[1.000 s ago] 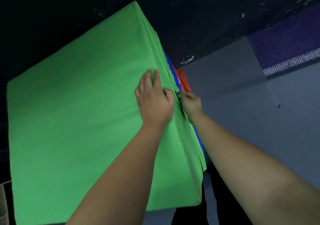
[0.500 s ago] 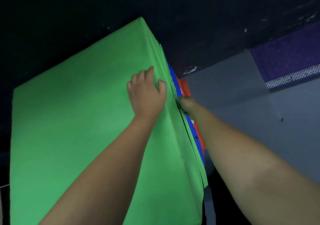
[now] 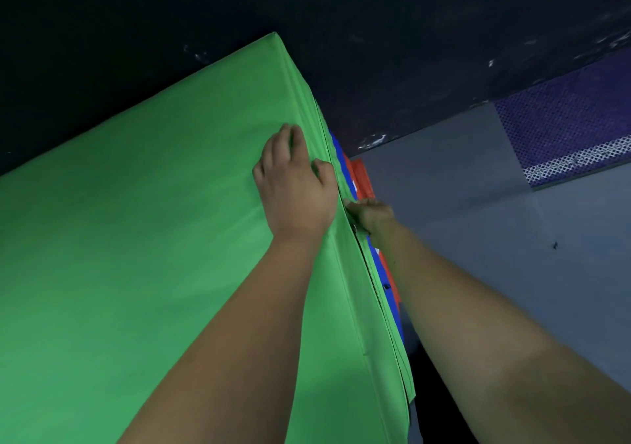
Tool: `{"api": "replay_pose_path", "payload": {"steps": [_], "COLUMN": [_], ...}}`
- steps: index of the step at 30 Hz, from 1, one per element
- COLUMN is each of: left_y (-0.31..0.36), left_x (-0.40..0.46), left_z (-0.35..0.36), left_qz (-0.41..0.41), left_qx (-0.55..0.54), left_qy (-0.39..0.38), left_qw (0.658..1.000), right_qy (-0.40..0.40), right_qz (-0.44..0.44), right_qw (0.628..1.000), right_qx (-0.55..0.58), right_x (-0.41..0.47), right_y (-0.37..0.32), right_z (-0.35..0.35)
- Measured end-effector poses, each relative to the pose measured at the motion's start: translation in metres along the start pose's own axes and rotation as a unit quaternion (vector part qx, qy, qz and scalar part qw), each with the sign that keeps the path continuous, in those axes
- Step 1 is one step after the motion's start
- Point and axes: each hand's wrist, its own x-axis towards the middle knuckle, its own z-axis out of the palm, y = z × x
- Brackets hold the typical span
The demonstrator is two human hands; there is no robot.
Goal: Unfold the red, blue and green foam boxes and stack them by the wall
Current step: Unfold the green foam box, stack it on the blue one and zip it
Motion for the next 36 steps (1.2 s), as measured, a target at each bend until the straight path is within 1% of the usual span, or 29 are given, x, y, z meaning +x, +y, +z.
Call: {"api": "replay_pose_path", "payload": {"steps": [2, 3, 4, 6, 8, 9, 10, 11, 13, 15, 17, 19, 23, 27, 29, 32, 34, 36], "left_y": [-0.001, 0.000, 0.001, 0.003, 0.004, 0.004, 0.005, 0.005, 0.005, 0.007, 0.006, 0.004, 0.002, 0.003, 0.003, 0.003, 0.004, 0.005], "left_x": [-0.002, -0.001, 0.000, 0.000, 0.000, 0.001, 0.002, 0.002, 0.002, 0.001, 0.000, 0.001, 0.002, 0.001, 0.001, 0.002, 0.001, 0.000], "left_z": [0.001, 0.000, 0.000, 0.000, 0.001, 0.002, 0.002, 0.002, 0.002, 0.002, 0.001, 0.004, 0.008, 0.005, 0.007, 0.009, 0.007, 0.007], "left_qz": [-0.003, -0.004, -0.006, -0.006, -0.004, -0.004, -0.005, -0.007, -0.009, -0.006, -0.007, -0.001, 0.002, 0.002, 0.005, 0.003, 0.005, 0.008], "left_qx": [0.004, 0.003, 0.001, 0.000, 0.005, 0.005, 0.002, 0.002, 0.006, 0.005, 0.005, 0.006, 0.009, 0.004, 0.008, 0.013, 0.016, 0.017], "left_qy": [-0.007, -0.006, -0.004, -0.006, -0.009, -0.006, -0.006, -0.008, -0.012, -0.015, -0.009, -0.007, -0.001, -0.007, -0.006, -0.007, -0.011, -0.007], "left_qw": [1.000, 1.000, 1.000, 1.000, 1.000, 1.000, 1.000, 1.000, 1.000, 1.000, 1.000, 1.000, 1.000, 1.000, 1.000, 1.000, 1.000, 1.000], "right_qy": [0.020, 0.014, -0.011, -0.114, -0.161, -0.169, -0.190, -0.190, -0.162, -0.142, -0.131, -0.141, -0.142, -0.123, -0.122, -0.093, -0.086, -0.084], "right_qz": [-0.054, -0.083, -0.101, -0.075, -0.072, -0.076, -0.071, -0.070, -0.079, -0.083, -0.090, -0.078, -0.057, -0.096, -0.109, -0.133, -0.122, -0.129], "right_qw": [0.998, 0.995, 0.994, 0.991, 0.984, 0.983, 0.979, 0.979, 0.982, 0.985, 0.987, 0.987, 0.988, 0.988, 0.987, 0.987, 0.989, 0.988], "right_qx": [-0.032, -0.045, -0.036, -0.016, -0.007, -0.007, 0.003, -0.018, -0.052, -0.056, -0.039, -0.001, -0.016, 0.004, -0.009, -0.020, 0.002, 0.017], "right_x": [0.000, 0.000, -0.003, 0.006, 0.083, 0.106, 0.103, 0.077, 0.013, -0.006, -0.004, 0.007, 0.010, 0.021, 0.024, 0.041, 0.053, 0.057], "right_y": [-0.008, -0.016, -0.024, -0.028, 0.012, 0.026, 0.028, 0.015, -0.033, -0.061, -0.079, -0.086, -0.096, -0.117, -0.129, -0.136, -0.141, -0.153], "right_z": [-0.005, -0.003, 0.003, 0.019, 0.033, 0.041, 0.046, 0.043, 0.034, 0.032, 0.038, 0.046, 0.033, 0.036, 0.047, 0.051, 0.045, 0.046]}}
